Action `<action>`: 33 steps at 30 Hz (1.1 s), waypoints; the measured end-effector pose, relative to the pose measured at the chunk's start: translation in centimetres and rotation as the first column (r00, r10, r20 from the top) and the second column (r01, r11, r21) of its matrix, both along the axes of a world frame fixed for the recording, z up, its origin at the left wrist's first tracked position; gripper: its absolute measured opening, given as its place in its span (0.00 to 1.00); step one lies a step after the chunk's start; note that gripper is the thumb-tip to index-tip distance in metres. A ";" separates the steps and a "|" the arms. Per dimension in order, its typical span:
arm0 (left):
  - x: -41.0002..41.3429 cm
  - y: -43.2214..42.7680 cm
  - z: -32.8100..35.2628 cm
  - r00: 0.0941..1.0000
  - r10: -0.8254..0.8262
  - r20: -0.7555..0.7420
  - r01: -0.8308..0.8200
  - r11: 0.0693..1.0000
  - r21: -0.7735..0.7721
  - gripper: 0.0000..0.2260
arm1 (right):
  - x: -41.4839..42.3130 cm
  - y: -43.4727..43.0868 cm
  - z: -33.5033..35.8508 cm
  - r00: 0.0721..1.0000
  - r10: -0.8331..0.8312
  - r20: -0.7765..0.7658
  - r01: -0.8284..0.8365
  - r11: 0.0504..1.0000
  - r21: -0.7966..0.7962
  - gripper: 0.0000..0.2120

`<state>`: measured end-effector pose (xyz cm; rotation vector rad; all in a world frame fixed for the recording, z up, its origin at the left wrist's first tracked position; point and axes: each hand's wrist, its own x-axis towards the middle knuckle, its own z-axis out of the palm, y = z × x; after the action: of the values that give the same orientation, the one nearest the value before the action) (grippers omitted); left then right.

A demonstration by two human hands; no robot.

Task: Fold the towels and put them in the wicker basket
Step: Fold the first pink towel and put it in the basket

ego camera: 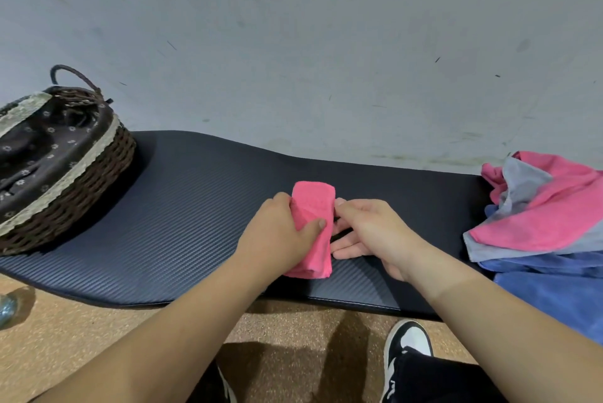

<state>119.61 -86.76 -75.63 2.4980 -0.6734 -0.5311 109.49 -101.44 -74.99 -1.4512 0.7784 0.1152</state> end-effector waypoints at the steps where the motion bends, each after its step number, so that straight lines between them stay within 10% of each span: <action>1: -0.1 -0.1 -0.3 1.000 0.002 -0.011 -0.002 1.000 0.008 0.28 | 0.0 0.1 0.0 1.000 0.011 0.001 -0.011 1.000 0.021 0.19; 12: 1.9 2.5 3.9 0.909 -0.302 -0.287 0.179 0.906 -0.384 0.16 | 0.0 -1.4 0.5 0.984 0.039 0.176 -0.063 0.990 0.129 0.34; 15: 2.5 4.4 5.7 0.871 -0.372 -0.322 0.232 0.888 -0.398 0.18 | -0.6 -1.4 1.6 0.947 0.237 0.219 -0.277 0.944 0.178 0.26; 21: 3.6 7.5 6.4 0.821 -0.293 -0.489 0.208 0.953 -0.222 0.18 | -0.2 0.2 2.8 0.983 0.058 0.173 -0.086 0.984 0.156 0.24; 25: 4.8 10.4 6.6 0.774 -0.106 -0.624 -0.187 0.904 -0.384 0.18 | 0.5 2.5 4.4 0.976 -0.055 0.210 0.003 0.970 0.242 0.17; 30: 5.5 12.6 7.8 0.550 -0.030 -0.834 -0.742 0.440 -0.506 0.12 | 2.9 8.6 6.0 0.979 -0.056 0.194 0.001 0.961 0.275 0.18; 33: 5.3 14.0 8.7 0.481 -0.033 -0.876 -0.807 0.375 -0.457 0.10 | 5.5 12.0 7.4 0.970 -0.118 0.214 0.048 0.951 0.306 0.15</action>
<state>124.92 -72.78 -66.96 1.1065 0.1867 -0.7428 115.00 -89.46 -67.57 -1.1182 0.6011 -0.0015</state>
